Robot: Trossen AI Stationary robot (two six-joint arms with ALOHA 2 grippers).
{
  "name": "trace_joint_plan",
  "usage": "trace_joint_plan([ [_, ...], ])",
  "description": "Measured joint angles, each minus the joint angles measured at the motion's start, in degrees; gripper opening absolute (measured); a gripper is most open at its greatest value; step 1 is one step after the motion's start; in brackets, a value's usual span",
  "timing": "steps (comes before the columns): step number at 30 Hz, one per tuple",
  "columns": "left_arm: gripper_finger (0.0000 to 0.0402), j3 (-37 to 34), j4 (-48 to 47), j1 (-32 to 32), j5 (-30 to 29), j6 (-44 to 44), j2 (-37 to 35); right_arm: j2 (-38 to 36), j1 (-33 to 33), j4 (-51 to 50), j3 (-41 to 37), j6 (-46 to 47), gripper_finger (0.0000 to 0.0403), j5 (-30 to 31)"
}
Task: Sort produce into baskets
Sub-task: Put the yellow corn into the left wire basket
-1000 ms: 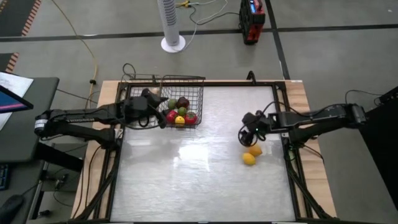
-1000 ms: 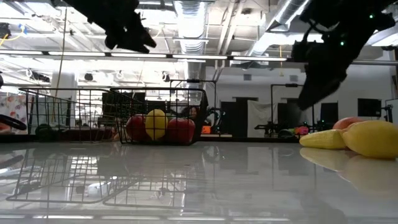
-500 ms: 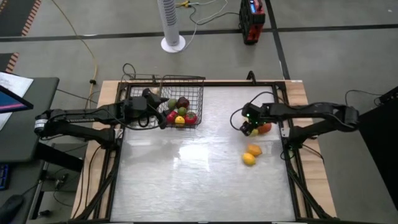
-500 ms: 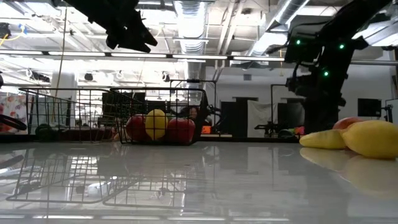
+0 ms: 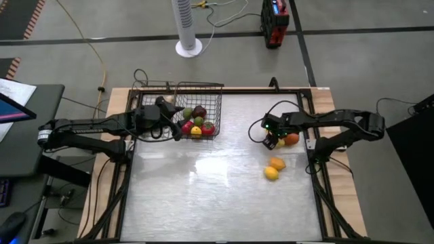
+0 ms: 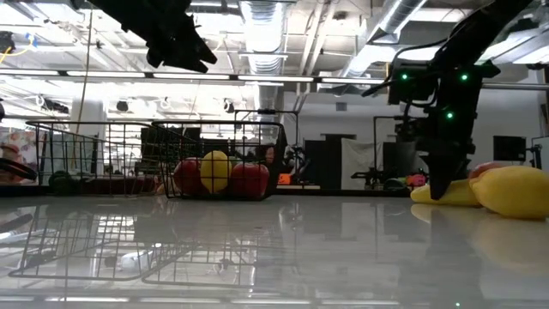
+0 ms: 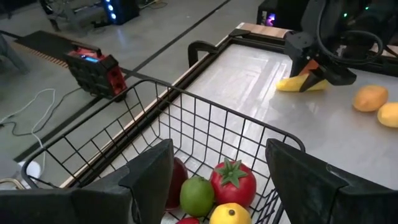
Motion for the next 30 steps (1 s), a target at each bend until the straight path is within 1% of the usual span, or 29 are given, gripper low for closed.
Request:
trace_joint_plan([
  [3, 0.0245, 0.0, 0.0, 0.0, 0.6, -0.5, 0.0, 0.2, 0.0, 0.1, 0.1, -1.2, 0.0191, -0.4],
  [6, 0.0245, 0.0, 0.0, 0.0, 3.9, -1.2, 0.0, 0.2, 0.5, 0.0, 0.6, -2.1, 0.0177, -0.8],
  [10, 0.0245, 0.0, 0.0, 0.0, 11.2, -1.3, 0.1, -0.5, 2.4, 0.2, 2.6, -3.4, 0.018, -1.6],
  [14, 0.0245, 0.0, 1.7, -1.3, 18.9, -1.3, 1.9, -2.3, 5.1, 1.6, 5.3, -4.8, 0.0182, -1.6],
  [17, 0.0245, 0.0, 5.9, -3.6, 21.7, -1.3, 4.7, -4.4, 7.7, 4.8, 7.4, -7.2, 0.0181, -1.7],
  [19, 0.0245, 0.0, 8.8, -5.3, 21.9, -1.3, 7.3, -5.9, 10.0, 9.5, 7.9, -10.2, 0.0183, -3.3],
  [22, 0.0245, 0.0, 14.6, -7.4, 21.9, -1.3, 11.2, -8.2, 14.3, 20.1, 8.0, -14.6, 0.0188, -5.8],
  [28, 0.0245, 0.0, 27.4, -9.7, 21.9, -2.0, 19.1, -9.8, 21.5, 40.6, 8.0, -22.7, 0.019, -5.8],
  [30, 0.0245, 0.0, 30.1, -10.1, 21.9, -2.0, 21.1, -9.6, 23.2, 46.4, 8.0, -24.8, 0.019, -5.6],
])
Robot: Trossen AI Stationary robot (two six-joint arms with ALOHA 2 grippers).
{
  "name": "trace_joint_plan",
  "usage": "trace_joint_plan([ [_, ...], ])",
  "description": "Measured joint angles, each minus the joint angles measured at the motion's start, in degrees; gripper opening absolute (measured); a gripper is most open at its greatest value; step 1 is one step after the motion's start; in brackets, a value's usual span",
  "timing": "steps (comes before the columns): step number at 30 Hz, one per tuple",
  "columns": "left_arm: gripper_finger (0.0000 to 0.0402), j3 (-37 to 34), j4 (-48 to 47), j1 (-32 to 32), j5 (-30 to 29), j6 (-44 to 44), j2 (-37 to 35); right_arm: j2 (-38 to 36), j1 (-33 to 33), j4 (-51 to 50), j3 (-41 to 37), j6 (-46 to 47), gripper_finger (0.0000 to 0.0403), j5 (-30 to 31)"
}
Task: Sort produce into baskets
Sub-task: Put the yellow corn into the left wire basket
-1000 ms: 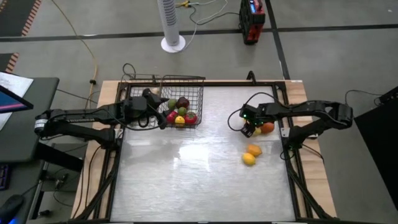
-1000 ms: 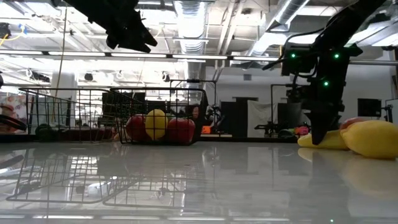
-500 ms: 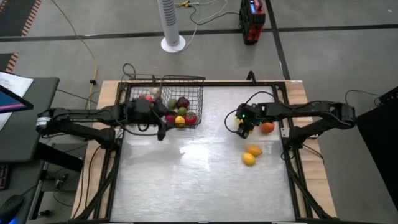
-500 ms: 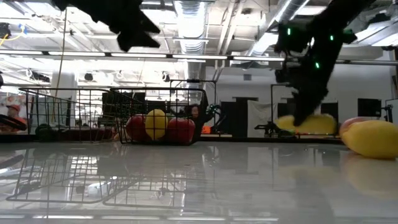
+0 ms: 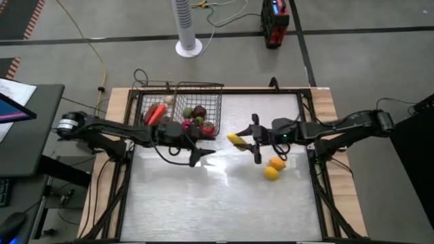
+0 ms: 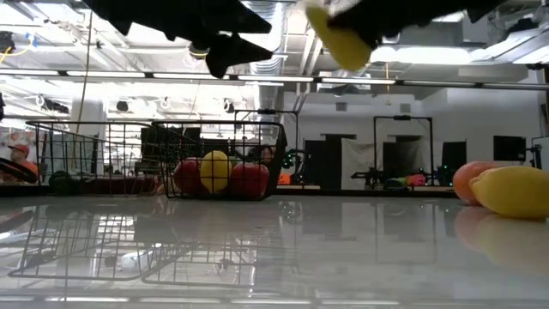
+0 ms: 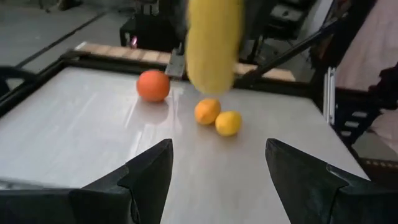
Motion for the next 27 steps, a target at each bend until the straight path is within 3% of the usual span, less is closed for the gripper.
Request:
trace_joint_plan([
  [7, 0.0245, 0.0, 13.0, -1.1, 0.5, -0.6, 6.7, 4.0, 3.3, 19.0, 0.0, -6.0, 0.0191, 0.2],
  [13, 0.0245, 0.0, 21.4, -2.0, 0.6, 2.7, 8.9, 8.2, 3.4, 27.7, 0.0, -8.9, 0.0191, 0.3],
  [27, 0.0242, 1.1, 23.8, -2.5, -3.1, 8.1, 8.9, 16.2, 3.4, 41.6, 0.0, -12.3, 0.0191, 1.8],
])
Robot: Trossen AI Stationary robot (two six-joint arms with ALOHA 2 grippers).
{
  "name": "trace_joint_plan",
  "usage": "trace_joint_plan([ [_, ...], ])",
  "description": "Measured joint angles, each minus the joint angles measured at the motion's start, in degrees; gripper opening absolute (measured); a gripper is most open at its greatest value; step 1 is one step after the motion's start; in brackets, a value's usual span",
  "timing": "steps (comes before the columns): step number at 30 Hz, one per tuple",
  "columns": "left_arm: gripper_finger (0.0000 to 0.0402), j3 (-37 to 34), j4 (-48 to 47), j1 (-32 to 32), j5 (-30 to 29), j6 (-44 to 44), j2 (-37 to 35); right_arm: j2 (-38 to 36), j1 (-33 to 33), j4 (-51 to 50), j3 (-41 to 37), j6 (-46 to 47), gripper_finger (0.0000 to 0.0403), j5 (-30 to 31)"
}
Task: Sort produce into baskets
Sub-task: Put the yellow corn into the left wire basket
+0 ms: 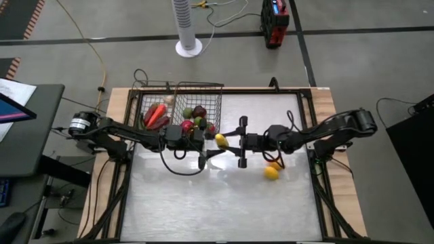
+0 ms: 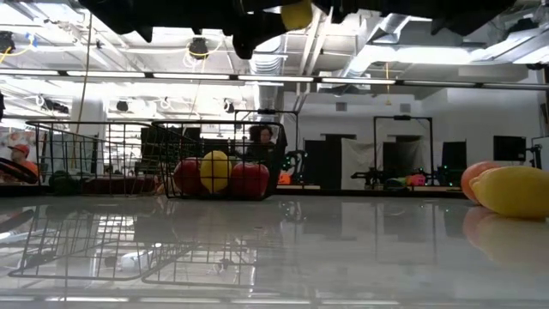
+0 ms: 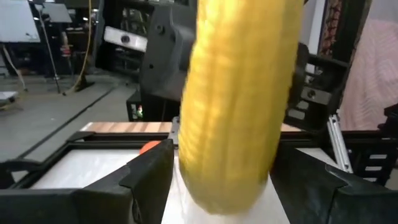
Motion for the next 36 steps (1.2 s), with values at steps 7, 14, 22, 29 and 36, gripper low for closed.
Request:
trace_joint_plan([
  [7, 0.0162, 0.0, -0.5, 0.0, -1.7, 1.9, 0.0, 1.6, 0.0, 1.4, 0.0, 0.0, 0.02, 0.2],
  [14, 0.0148, 0.1, -0.4, 0.0, -2.6, 0.5, 0.0, 0.2, 0.0, 0.1, 0.0, 0.4, 0.0275, 0.2],
  [22, 0.0164, 0.1, -7.6, 1.6, -5.8, -0.4, -3.4, -9.0, 0.1, -12.6, 0.0, 2.7, 0.0343, 3.9],
  [29, 0.0168, 0.1, -23.9, 6.7, -13.3, -0.2, -9.2, -17.8, 0.1, -27.8, 0.1, 6.6, 0.0349, 9.1],
  [36, 0.0169, 0.1, -40.8, 10.9, -22.4, -2.6, -12.6, -21.3, 0.1, -43.8, 0.1, 14.7, 0.0338, 9.4],
])
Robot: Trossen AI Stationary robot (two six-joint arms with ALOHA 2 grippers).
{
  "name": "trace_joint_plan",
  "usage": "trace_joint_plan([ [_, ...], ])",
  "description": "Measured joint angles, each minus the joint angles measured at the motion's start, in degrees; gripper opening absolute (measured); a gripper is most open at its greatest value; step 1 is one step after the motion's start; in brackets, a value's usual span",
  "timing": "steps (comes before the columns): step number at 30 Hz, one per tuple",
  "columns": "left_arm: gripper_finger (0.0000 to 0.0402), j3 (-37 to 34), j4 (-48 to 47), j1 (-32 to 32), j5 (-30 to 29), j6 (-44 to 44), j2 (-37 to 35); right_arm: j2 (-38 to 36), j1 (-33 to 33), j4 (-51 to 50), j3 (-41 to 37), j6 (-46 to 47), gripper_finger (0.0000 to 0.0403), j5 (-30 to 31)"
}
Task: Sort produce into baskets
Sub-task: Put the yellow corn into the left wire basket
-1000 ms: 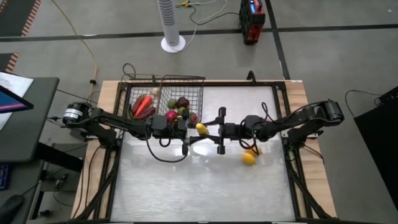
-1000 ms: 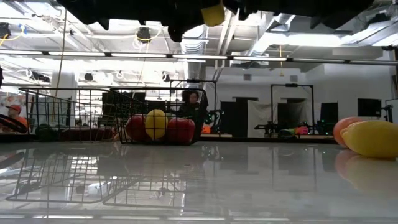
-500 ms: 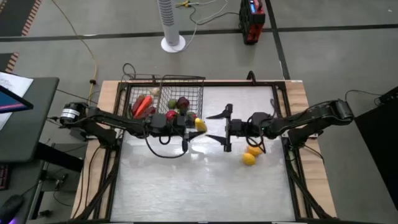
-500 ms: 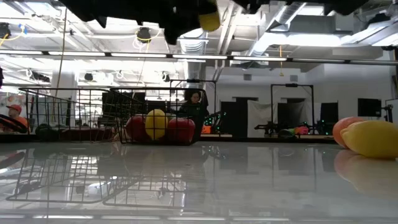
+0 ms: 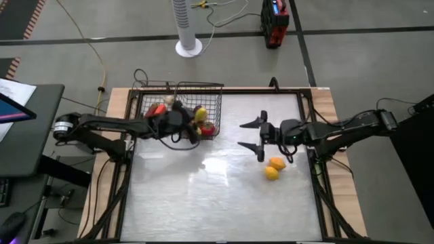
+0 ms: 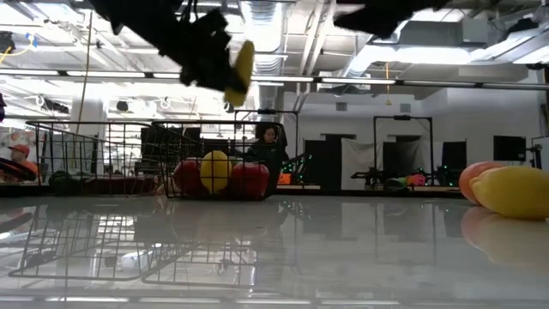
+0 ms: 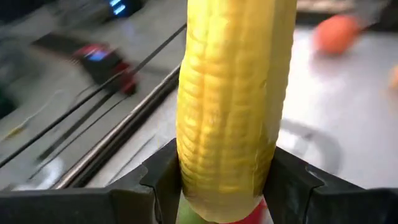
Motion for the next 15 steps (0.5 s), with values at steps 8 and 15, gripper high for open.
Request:
trace_joint_plan([
  [8, 0.017, 0.0, -17.1, 7.8, -10.4, -5.0, -5.4, 2.7, 0.1, -6.6, 0.0, 5.9, 0.0335, 0.1],
  [15, 0.017, 0.0, -30.9, 13.0, -24.1, -7.0, -9.4, 5.0, 0.4, -8.6, 0.0, 8.8, 0.0335, 1.1],
])
